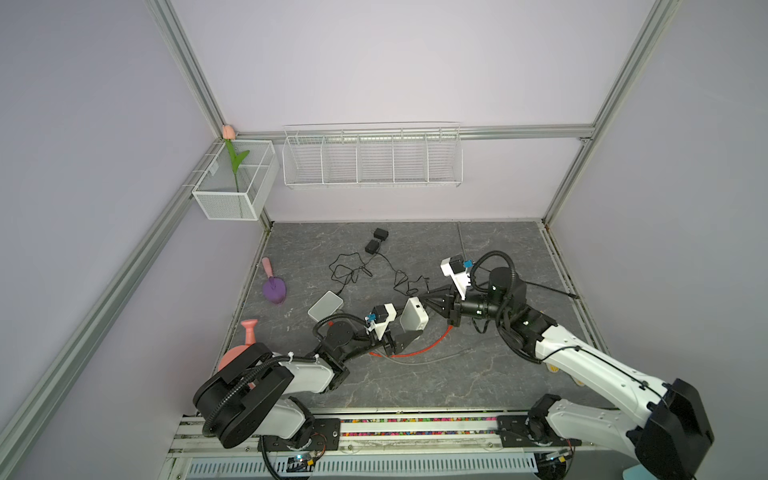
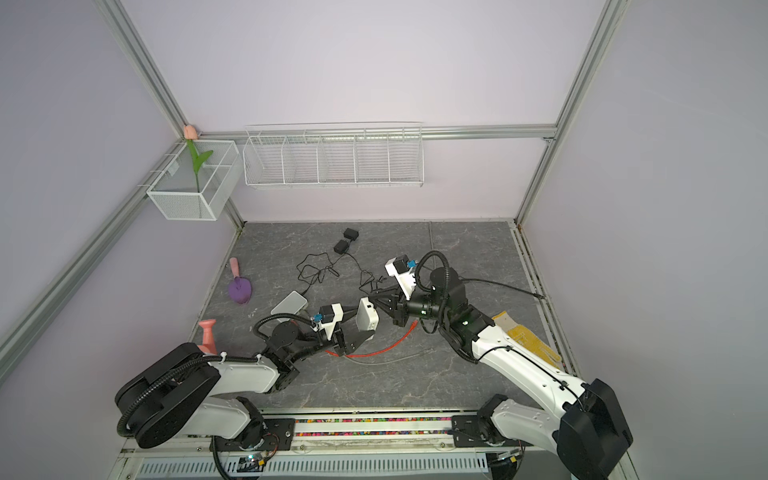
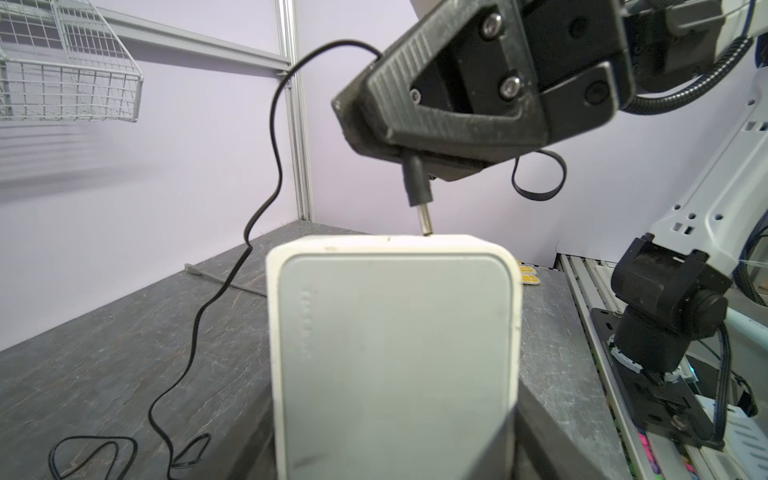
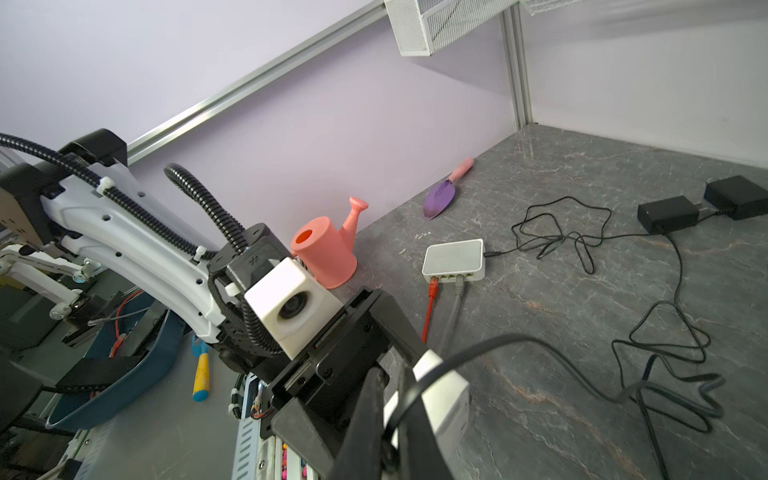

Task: Insert the plug into the switch port
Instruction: 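Tilt the router up with left gripper while right gripper aligns plug above port, then push the black cord plug down into the router's top port with the right gripper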

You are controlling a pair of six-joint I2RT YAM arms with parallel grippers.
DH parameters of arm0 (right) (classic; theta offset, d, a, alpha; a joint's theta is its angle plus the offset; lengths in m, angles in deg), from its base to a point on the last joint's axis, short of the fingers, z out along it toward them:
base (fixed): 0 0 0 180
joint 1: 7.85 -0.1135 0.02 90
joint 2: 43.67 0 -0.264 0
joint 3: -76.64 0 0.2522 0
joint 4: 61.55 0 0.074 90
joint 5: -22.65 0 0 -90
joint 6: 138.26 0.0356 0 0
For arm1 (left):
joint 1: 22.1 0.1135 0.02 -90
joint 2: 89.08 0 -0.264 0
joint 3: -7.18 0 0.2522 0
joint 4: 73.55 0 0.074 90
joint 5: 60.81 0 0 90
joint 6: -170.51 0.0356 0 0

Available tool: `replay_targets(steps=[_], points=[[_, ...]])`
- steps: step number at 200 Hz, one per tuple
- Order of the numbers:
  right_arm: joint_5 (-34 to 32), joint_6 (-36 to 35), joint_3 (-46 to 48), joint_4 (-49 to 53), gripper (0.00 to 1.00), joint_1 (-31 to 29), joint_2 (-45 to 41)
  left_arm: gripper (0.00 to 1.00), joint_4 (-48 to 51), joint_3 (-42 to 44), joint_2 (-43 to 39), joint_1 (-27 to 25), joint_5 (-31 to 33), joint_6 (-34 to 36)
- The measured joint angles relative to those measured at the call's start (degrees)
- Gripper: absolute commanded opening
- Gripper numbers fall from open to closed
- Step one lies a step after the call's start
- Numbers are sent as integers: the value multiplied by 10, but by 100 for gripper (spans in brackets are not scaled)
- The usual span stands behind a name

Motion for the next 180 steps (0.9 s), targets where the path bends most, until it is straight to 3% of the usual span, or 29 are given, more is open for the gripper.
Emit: replay_targets(steps=[42,81,129,180], points=[[-1,13,2,-38,7,-1,1,0,-3,2,-39,-2,-30,-17],[29,19,5,-87,7,-24,2,0,61,2,-144,-22,-58,-17],[46,18,5,-124,7,-36,2,0,173,2,-249,-40,-58,10],[61,22,5,-190,7,-65,12,0,194,8,-289,-49,-51,11]])
